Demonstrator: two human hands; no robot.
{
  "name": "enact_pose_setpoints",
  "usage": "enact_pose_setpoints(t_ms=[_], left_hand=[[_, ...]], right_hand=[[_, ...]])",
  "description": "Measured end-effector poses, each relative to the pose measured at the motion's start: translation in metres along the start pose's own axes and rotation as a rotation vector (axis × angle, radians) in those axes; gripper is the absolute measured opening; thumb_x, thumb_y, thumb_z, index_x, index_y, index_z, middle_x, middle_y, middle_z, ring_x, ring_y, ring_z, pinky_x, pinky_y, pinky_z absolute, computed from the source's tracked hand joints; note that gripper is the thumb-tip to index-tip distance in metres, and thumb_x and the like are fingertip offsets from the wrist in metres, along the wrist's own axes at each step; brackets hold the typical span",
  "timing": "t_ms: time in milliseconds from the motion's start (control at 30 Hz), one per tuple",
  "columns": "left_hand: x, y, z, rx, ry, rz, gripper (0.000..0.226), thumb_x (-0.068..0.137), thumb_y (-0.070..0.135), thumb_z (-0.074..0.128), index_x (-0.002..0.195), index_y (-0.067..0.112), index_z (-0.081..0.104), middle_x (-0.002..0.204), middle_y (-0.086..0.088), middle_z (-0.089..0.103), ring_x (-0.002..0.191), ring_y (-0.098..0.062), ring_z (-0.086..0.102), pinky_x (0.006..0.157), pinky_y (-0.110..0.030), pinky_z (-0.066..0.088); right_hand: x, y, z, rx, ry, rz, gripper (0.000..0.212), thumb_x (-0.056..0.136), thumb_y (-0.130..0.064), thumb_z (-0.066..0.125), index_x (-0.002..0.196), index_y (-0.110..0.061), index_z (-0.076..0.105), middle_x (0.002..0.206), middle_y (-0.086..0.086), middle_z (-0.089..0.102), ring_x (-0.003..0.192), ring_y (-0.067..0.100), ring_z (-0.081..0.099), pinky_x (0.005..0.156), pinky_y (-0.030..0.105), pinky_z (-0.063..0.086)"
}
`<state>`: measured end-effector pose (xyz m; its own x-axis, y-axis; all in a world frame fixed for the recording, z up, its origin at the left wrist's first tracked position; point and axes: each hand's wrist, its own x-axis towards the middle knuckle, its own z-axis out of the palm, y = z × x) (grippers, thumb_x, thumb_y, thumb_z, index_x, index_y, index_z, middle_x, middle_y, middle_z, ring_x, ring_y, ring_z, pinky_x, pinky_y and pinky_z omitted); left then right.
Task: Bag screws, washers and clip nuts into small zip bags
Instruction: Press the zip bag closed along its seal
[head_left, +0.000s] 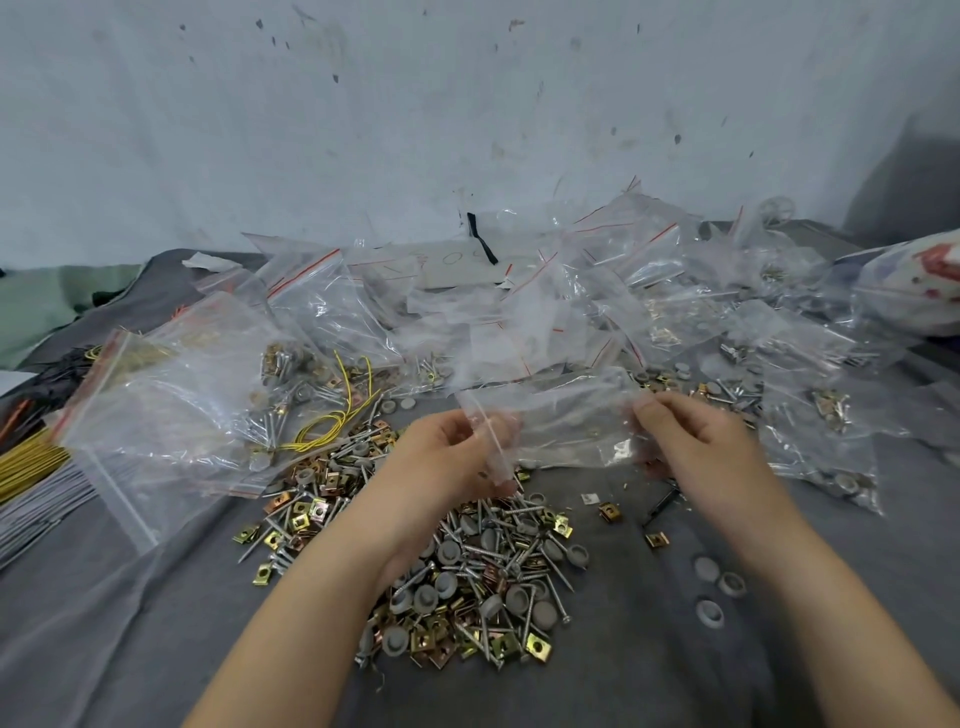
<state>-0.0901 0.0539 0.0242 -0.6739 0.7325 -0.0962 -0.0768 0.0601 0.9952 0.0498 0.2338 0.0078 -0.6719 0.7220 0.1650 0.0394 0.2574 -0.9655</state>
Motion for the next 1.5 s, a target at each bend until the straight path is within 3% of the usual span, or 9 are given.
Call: enact_pose_setpoints(t_ms=[67, 167, 300, 400, 533, 667, 867, 1100, 1500], left_hand=[[0.0, 0.001, 0.0, -0.047, -0.021, 0.007, 0.022, 0.08, 0.031, 0.077, 0.096, 0.015, 0.078, 0.101, -0.012, 0.071, 0.079, -0.016, 0.068, 0.078, -0.032, 0.059], [-0.001, 0.002, -0.004, 0.066, -0.075, 0.048, 0.026, 0.076, 0.038, 0.08, 0.1, 0.028, 0.075, 0.099, -0.002, 0.073, 0.088, -0.019, 0.072, 0.083, -0.03, 0.059], [-0.005, 0.003, -0.005, 0.428, -0.121, 0.204, 0.039, 0.085, 0.033, 0.073, 0.118, 0.043, 0.056, 0.106, 0.017, 0.07, 0.099, -0.001, 0.067, 0.085, -0.02, 0.053], [-0.009, 0.008, -0.001, 0.469, -0.166, 0.275, 0.042, 0.088, 0.018, 0.07, 0.117, 0.045, 0.055, 0.105, 0.023, 0.063, 0.1, 0.0, 0.064, 0.082, -0.015, 0.052], [-0.013, 0.011, 0.007, 0.479, -0.301, 0.26, 0.043, 0.093, 0.016, 0.067, 0.13, 0.034, 0.054, 0.114, 0.01, 0.069, 0.107, -0.011, 0.066, 0.095, -0.035, 0.053], [-0.015, 0.011, 0.012, 0.46, -0.189, 0.204, 0.018, 0.099, 0.023, 0.058, 0.111, 0.017, 0.069, 0.103, -0.009, 0.074, 0.1, -0.029, 0.069, 0.091, -0.049, 0.054], [-0.007, 0.008, 0.009, 0.41, -0.028, -0.049, 0.027, 0.095, 0.025, 0.058, 0.088, 0.004, 0.074, 0.085, -0.015, 0.075, 0.069, -0.018, 0.06, 0.065, -0.029, 0.045], [-0.01, 0.011, 0.015, 0.53, -0.137, 0.071, 0.025, 0.082, 0.029, 0.067, 0.106, 0.029, 0.06, 0.096, 0.004, 0.073, 0.089, -0.01, 0.068, 0.086, -0.04, 0.056], [-0.014, 0.009, 0.021, 0.608, -0.165, 0.239, 0.029, 0.087, 0.022, 0.062, 0.114, 0.029, 0.055, 0.092, 0.007, 0.067, 0.079, -0.009, 0.063, 0.07, -0.03, 0.051]], right_hand=[[0.0, 0.001, -0.002, -0.101, 0.006, -0.02, 0.015, 0.099, -0.038, 0.058, 0.102, -0.037, 0.072, 0.096, -0.007, 0.073, 0.092, 0.009, 0.068, 0.093, 0.044, 0.056], [-0.005, 0.0, 0.0, -0.347, 0.031, -0.167, 0.052, 0.095, -0.064, 0.051, 0.143, -0.044, 0.045, 0.134, -0.023, 0.054, 0.128, 0.003, 0.047, 0.109, 0.034, 0.039], [-0.014, -0.011, 0.019, -0.637, -0.126, -0.557, 0.089, 0.079, -0.083, 0.052, 0.154, -0.051, 0.014, 0.138, -0.046, 0.019, 0.135, -0.023, 0.008, 0.117, 0.022, 0.009], [-0.016, -0.007, 0.036, -0.769, -0.254, -0.62, 0.107, 0.073, -0.08, 0.056, 0.155, -0.048, -0.005, 0.153, -0.032, 0.016, 0.142, -0.017, -0.008, 0.123, 0.027, -0.01], [-0.017, -0.002, 0.043, -0.807, -0.242, -0.647, 0.102, 0.076, -0.062, 0.062, 0.159, -0.03, 0.012, 0.148, -0.007, 0.04, 0.146, 0.009, 0.029, 0.127, 0.047, 0.005], [-0.015, 0.001, 0.049, -0.809, -0.07, -0.785, 0.086, 0.077, -0.061, 0.059, 0.149, -0.02, 0.037, 0.12, -0.003, 0.056, 0.114, 0.02, 0.055, 0.122, 0.046, 0.022], [-0.015, 0.003, 0.059, -0.944, 0.001, -0.895, 0.091, 0.074, -0.053, 0.072, 0.149, -0.016, 0.037, 0.114, 0.003, 0.058, 0.109, 0.024, 0.056, 0.115, 0.053, 0.035], [-0.02, -0.001, 0.053, -0.882, -0.062, -0.819, 0.083, 0.07, -0.045, 0.077, 0.142, -0.013, 0.051, 0.116, 0.006, 0.056, 0.113, 0.027, 0.058, 0.116, 0.053, 0.034], [-0.026, 0.0, 0.039, -0.785, -0.098, -0.787, 0.067, 0.08, -0.047, 0.063, 0.137, -0.015, 0.052, 0.13, 0.001, 0.057, 0.12, 0.014, 0.051, 0.109, 0.025, 0.031]])
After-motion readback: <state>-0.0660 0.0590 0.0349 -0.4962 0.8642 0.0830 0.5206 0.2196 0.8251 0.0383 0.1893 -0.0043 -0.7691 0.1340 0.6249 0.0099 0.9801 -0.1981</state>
